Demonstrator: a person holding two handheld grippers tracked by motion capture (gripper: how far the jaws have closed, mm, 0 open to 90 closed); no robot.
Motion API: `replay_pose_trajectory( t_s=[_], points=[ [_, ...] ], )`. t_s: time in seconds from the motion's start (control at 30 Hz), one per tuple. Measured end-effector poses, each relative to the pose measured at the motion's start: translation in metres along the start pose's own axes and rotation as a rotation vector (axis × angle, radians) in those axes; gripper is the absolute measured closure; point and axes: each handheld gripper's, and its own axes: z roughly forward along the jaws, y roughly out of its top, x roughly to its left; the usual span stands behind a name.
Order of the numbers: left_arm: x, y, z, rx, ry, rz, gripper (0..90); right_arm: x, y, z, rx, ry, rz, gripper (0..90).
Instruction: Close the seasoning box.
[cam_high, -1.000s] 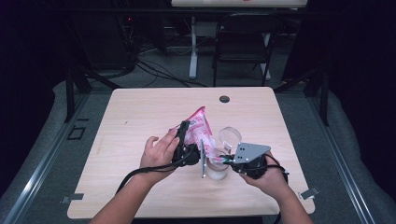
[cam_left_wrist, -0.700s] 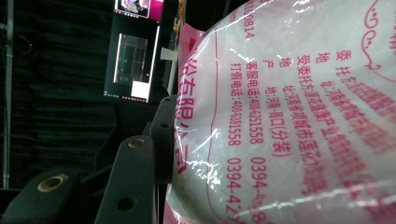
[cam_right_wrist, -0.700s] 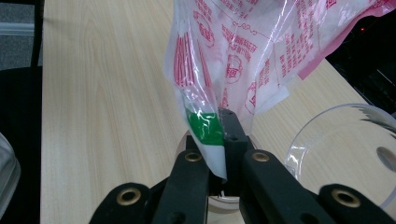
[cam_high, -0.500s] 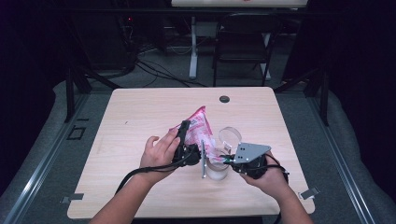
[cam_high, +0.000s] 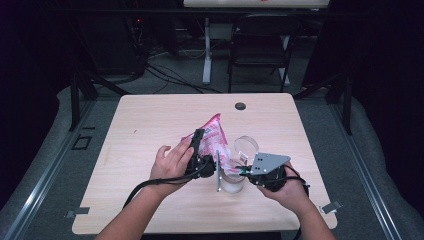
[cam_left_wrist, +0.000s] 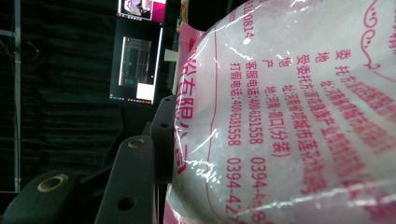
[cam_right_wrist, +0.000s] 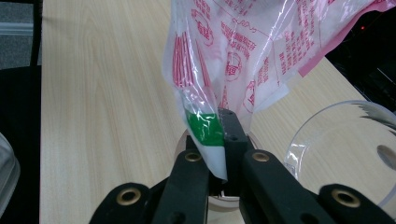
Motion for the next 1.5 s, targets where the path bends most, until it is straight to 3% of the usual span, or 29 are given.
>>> replay_pose_trajectory(
  t_s=[1.5],
  points=[
    [-0.0003, 0.0039, -0.0011, -0.005, 0.013, 0.027, 60.6, -0.0018, -0.0028, -0.0009, 0.004, 0.000, 0.005, 90.0]
  ],
)
